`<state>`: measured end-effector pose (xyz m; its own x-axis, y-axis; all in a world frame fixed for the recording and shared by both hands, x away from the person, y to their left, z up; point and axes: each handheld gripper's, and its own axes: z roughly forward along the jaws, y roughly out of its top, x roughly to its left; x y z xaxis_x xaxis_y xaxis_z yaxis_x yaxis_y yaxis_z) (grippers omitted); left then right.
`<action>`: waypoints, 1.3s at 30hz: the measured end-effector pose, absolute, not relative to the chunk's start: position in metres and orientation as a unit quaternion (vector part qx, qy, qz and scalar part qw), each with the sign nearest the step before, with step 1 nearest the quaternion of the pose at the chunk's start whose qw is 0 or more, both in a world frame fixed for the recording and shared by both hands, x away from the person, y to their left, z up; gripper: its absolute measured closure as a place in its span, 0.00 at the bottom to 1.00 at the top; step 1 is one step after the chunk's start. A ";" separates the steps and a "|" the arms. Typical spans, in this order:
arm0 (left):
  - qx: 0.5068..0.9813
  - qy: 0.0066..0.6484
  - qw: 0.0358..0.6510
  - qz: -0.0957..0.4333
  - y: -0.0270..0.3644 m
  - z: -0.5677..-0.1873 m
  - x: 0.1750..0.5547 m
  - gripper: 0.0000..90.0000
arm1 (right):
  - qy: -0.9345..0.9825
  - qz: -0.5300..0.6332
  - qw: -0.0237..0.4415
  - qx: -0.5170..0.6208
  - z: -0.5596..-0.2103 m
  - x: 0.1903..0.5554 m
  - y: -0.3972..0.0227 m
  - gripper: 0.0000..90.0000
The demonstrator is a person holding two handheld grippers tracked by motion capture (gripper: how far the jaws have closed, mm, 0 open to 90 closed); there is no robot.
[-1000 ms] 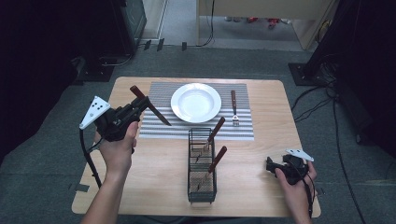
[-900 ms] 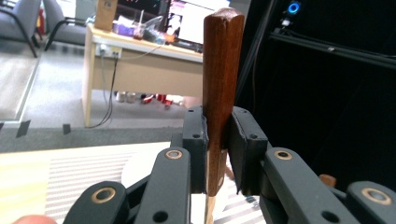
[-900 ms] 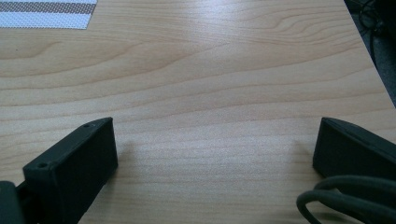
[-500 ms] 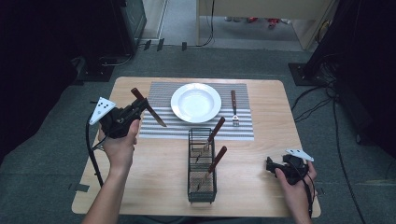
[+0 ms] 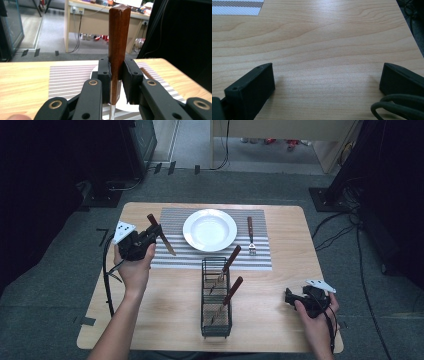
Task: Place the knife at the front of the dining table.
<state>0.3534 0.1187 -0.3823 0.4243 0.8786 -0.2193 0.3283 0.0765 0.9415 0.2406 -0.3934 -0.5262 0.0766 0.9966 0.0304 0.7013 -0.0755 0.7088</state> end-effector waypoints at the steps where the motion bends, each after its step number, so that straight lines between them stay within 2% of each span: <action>1: 0.634 0.479 0.555 0.247 0.118 -0.384 0.356 0.87 | 0.623 0.271 0.272 0.681 -0.526 0.241 -0.393 0.00; 16: 0.646 0.513 0.517 0.230 0.117 -0.403 0.385 0.87 | 0.623 0.271 0.272 0.681 -0.526 0.241 -0.393 0.00; 39: 0.687 0.508 0.473 0.218 0.114 -0.399 0.390 0.87 | 0.623 0.271 0.272 0.681 -0.526 0.241 -0.393 0.00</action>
